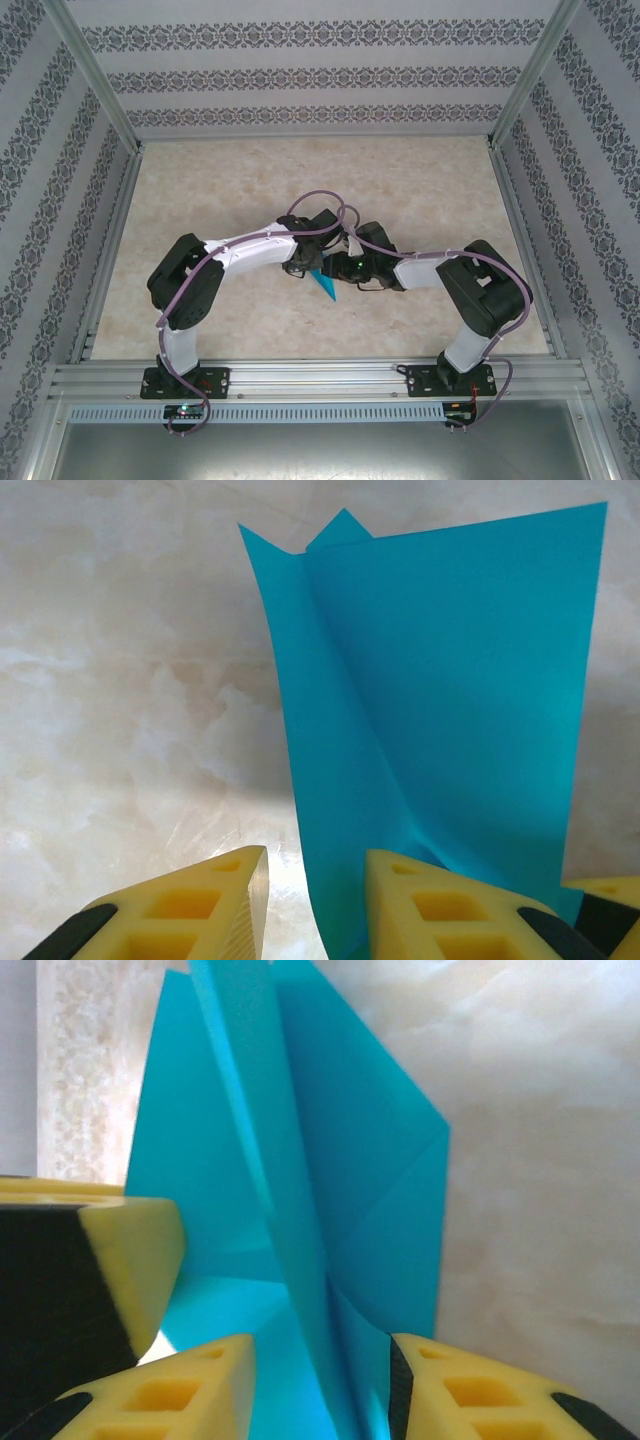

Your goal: Fold a paper plane with a square sheet of paper (pick it up from the middle)

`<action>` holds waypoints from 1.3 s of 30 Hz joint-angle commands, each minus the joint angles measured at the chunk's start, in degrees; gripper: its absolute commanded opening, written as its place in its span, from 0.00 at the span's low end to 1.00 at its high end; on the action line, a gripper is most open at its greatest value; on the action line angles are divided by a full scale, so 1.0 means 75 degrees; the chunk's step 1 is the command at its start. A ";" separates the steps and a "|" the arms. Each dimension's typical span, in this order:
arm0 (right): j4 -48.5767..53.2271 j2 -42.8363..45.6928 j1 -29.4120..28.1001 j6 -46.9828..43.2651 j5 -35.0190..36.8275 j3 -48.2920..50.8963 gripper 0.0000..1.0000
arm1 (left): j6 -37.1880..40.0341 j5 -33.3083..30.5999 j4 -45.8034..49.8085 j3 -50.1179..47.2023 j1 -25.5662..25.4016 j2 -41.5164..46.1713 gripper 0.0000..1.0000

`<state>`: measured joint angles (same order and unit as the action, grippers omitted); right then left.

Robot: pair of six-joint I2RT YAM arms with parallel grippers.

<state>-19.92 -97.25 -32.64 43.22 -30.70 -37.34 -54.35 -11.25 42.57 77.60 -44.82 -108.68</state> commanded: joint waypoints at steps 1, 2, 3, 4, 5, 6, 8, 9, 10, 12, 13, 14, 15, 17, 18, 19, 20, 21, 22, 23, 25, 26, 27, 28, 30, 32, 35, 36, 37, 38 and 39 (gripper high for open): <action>-0.0222 0.0035 -0.0163 -0.0198 -0.0224 0.0037 0.40 | -0.0090 -0.0166 -0.0049 -0.0041 0.0105 0.0242 0.33; -0.0155 0.0046 -0.0191 -0.0247 -0.0193 0.0040 0.40 | -0.0101 -0.0165 -0.0048 -0.0057 0.0105 0.0241 0.33; -0.0111 0.0059 -0.0205 -0.0266 -0.0143 0.0060 0.40 | -0.0101 -0.0165 -0.0048 -0.0067 0.0108 0.0246 0.33; -0.0103 0.0070 -0.0217 -0.0278 -0.0081 0.0096 0.40 | -0.0101 -0.0164 -0.0060 -0.0078 0.0111 0.0244 0.33; -0.0121 0.0076 -0.0212 -0.0300 -0.0064 0.0126 0.40 | -0.0106 -0.0154 -0.0067 -0.0083 0.0116 0.0251 0.33; -0.0113 0.0066 -0.0234 -0.0339 -0.0045 0.0133 0.40 | -0.0109 -0.0155 -0.0084 -0.0093 0.0108 0.0256 0.33; 0.0026 0.0047 -0.0267 -0.0459 0.0017 0.0093 0.40 | -0.0113 -0.0130 -0.0104 -0.0103 0.0116 0.0267 0.33; 0.0098 0.0053 -0.0287 -0.0525 0.0116 0.0081 0.40 | -0.0113 -0.0119 -0.0105 -0.0105 0.0116 0.0267 0.33; 0.0182 0.0042 -0.0289 -0.0592 0.0182 0.0059 0.40 | -0.0113 -0.0125 -0.0116 -0.0105 0.0116 0.0278 0.33; 0.0277 -0.0016 -0.0324 -0.0659 0.0241 0.0005 0.40 | -0.0124 -0.0095 -0.0133 -0.0127 0.0116 0.0279 0.33; 0.0274 -0.0038 -0.0342 -0.0679 0.0227 -0.0012 0.40 | -0.0125 -0.0080 -0.0154 -0.0122 0.0117 0.0277 0.33; 0.0317 -0.0057 -0.0369 -0.0705 0.0265 -0.0028 0.39 | -0.0125 -0.0066 -0.0159 -0.0131 0.0122 0.0284 0.33; 0.0392 -0.0064 -0.0382 -0.0728 0.0346 -0.0064 0.39 | -0.0113 -0.0067 -0.0156 -0.0126 0.0118 0.0288 0.33; 0.0558 -0.0105 -0.0424 -0.0791 0.0476 -0.0130 0.38 | -0.0113 -0.0060 -0.0164 -0.0125 0.0117 0.0288 0.33; 0.0582 -0.0120 -0.0428 -0.0777 0.0539 -0.0130 0.37 | -0.0113 -0.0062 -0.0158 -0.0128 0.0116 0.0288 0.33; 0.0565 -0.0123 -0.0429 -0.0759 0.0578 -0.0119 0.37 | -0.0114 -0.0051 -0.0168 -0.0139 0.0127 0.0287 0.33; 0.0532 -0.0114 -0.0429 -0.0758 0.0593 -0.0108 0.37 | -0.0102 -0.0037 -0.0174 -0.0140 0.0127 0.0288 0.33; 0.0507 -0.0101 -0.0437 -0.0747 0.0588 -0.0101 0.37 | -0.0101 -0.0036 -0.0174 -0.0140 0.0128 0.0289 0.33; 0.0491 -0.0057 -0.0436 -0.0747 0.0550 -0.0095 0.38 | -0.0102 -0.0044 -0.0170 -0.0140 0.0127 0.0291 0.33; 0.0431 -0.0014 -0.0439 -0.0741 0.0500 -0.0070 0.39 | -0.0102 -0.0061 -0.0171 -0.0140 0.0127 0.0305 0.33; 0.0301 0.0062 -0.0429 -0.0724 0.0430 -0.0005 0.41 | -0.0098 -0.0065 -0.0165 -0.0140 0.0128 0.0311 0.33; 0.0220 0.0097 -0.0420 -0.0712 0.0366 0.0020 0.41 | -0.0107 -0.0059 -0.0156 -0.0137 0.0128 0.0294 0.33; 0.0168 0.0111 -0.0420 -0.0690 0.0317 0.0044 0.42 | -0.0113 -0.0070 -0.0157 -0.0152 0.0128 0.0288 0.33; 0.0090 0.0106 -0.0411 -0.0679 0.0241 0.0068 0.43 | -0.0125 -0.0072 -0.0162 -0.0161 0.0128 0.0301 0.33; 0.0088 0.0094 -0.0415 -0.0666 0.0242 0.0069 0.46 | -0.0126 -0.0077 -0.0163 -0.0163 0.0128 0.0302 0.33; -0.0031 0.0065 -0.0415 -0.0652 0.0192 0.0103 0.56 | -0.0136 -0.0088 -0.0174 -0.0161 0.0128 0.0316 0.33; -0.0027 0.0029 -0.0415 -0.0636 0.0220 0.0092 0.56 | -0.0148 -0.0082 -0.0179 -0.0183 0.0128 0.0325 0.32; 0.0010 0.0014 -0.0416 -0.0656 0.0256 0.0075 0.55 | -0.0148 -0.0081 -0.0169 -0.0193 0.0128 0.0324 0.32; 0.0056 -0.0005 -0.0411 -0.0662 0.0284 0.0059 0.54 | -0.0148 -0.0083 -0.0188 -0.0207 0.0128 0.0328 0.32; 0.0114 -0.0035 -0.0402 -0.0659 0.0332 0.0029 0.54 | -0.0148 -0.0083 -0.0198 -0.0210 0.0128 0.0342 0.32; 0.0206 -0.0067 -0.0405 -0.0661 0.0386 -0.0007 0.53 | -0.0147 -0.0083 -0.0197 -0.0210 0.0128 0.0335 0.32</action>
<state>-19.05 -96.68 -35.16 39.03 -30.04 -37.23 -54.52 -12.03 41.52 76.69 -43.77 -107.61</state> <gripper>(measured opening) 0.537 0.321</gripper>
